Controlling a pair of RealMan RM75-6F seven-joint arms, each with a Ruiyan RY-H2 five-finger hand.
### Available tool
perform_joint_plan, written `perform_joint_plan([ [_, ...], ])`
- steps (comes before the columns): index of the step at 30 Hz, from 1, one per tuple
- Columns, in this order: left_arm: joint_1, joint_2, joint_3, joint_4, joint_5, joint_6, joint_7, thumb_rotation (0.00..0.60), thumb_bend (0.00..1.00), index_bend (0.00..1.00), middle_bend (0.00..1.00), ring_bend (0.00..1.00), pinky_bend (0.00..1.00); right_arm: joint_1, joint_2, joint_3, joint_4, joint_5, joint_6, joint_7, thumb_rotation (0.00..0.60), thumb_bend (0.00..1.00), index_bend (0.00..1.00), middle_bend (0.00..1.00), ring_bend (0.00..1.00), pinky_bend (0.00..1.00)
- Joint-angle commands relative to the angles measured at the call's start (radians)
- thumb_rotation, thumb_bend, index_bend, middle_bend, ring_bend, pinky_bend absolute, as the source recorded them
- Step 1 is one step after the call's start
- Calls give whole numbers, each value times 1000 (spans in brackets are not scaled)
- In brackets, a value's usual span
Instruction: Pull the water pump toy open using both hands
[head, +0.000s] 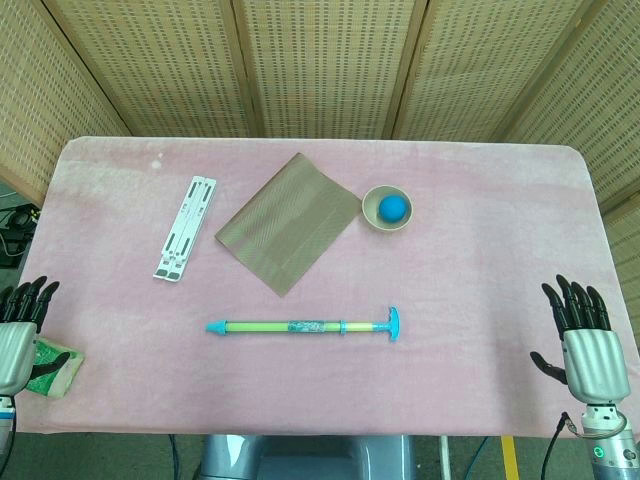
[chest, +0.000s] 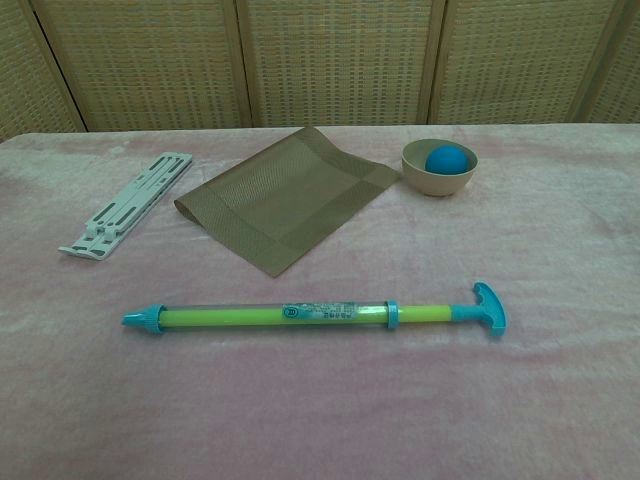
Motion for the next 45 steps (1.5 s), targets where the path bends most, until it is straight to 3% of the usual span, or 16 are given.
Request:
perform_joint_plan([
  [1, 0, -1, 0, -1, 4, 5, -1, 600, 125, 0, 0, 0, 0, 0, -1, 1, -1, 4, -1, -3, 600, 157, 17, 0, 0, 0],
  [19, -1, 6, 1, -16, -8, -5, 2, 600, 125, 0, 0, 0, 0, 3, -2, -10, -13, -4, -16, -6, 600, 150, 22, 0, 0, 0],
  [26, 3, 15, 3, -22, -7, 1, -11, 600, 125, 0, 0, 0, 0, 3, -1, -14, -22, -11, -16, -6, 600, 150, 79, 11, 5, 0],
  [28, 3, 13, 2, -21, -9, 1, -9, 600, 125, 0, 0, 0, 0, 5, -4, -12, -22, -14, -14, -3, 600, 150, 128, 95, 89, 40],
  [32, 2, 8, -1, -19, -16, -1, -8, 600, 125, 0, 0, 0, 0, 21, -31, 8, -15, -11, -16, 5, 600, 151, 250, 523, 531, 361],
  [36, 0, 6, -5, -17, -21, -2, -7, 600, 125, 0, 0, 0, 0, 63, -59, 31, -33, -8, -55, -60, 600, 154, 391, 882, 875, 579],
  [39, 2, 4, -9, -15, -22, 5, -12, 600, 125, 0, 0, 0, 0, 103, -95, 45, -77, -10, -92, -140, 600, 158, 476, 994, 989, 685],
  [45, 4, 5, -14, -7, -24, 11, -33, 600, 124, 0, 0, 0, 0, 164, -163, 43, -165, 58, -216, -288, 600, 199, 509, 1000, 1000, 720],
])
